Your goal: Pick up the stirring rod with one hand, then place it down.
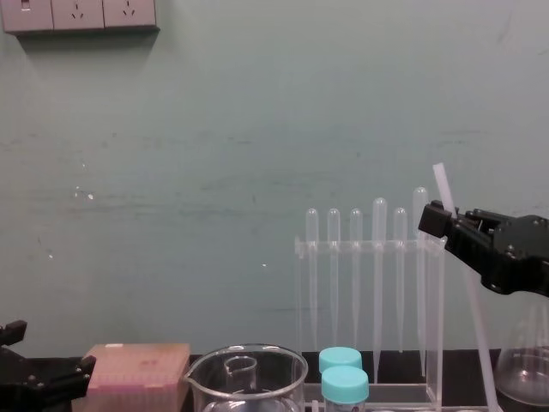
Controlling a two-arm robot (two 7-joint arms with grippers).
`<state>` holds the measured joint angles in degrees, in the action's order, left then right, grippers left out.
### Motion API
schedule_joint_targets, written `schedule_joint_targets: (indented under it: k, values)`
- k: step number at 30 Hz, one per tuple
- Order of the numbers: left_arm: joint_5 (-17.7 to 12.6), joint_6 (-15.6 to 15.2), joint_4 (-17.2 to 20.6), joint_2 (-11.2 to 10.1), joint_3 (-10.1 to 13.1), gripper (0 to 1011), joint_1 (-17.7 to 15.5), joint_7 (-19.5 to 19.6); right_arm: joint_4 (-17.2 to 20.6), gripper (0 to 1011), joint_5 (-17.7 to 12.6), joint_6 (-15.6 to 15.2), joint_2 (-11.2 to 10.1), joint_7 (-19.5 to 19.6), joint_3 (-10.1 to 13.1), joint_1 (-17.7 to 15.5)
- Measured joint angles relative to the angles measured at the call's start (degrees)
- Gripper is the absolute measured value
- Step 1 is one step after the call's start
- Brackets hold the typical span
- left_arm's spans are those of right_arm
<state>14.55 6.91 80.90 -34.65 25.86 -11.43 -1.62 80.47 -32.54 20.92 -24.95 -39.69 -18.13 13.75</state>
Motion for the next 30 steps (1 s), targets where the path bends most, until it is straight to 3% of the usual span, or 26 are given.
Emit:
schedule_joint_targets:
  k: [18,30]
  values:
    - [0.00,0.00,0.00,0.00,0.00,1000,0.00,0.00,-5.48,71,-1.04,1.39,1.36,-2.84,-0.39,2.25]
    - [0.00,0.00,0.00,0.00,0.00,1000,0.00,0.00,-12.73,71,-2.45,0.75,2.87,-6.05,-2.06,5.04]
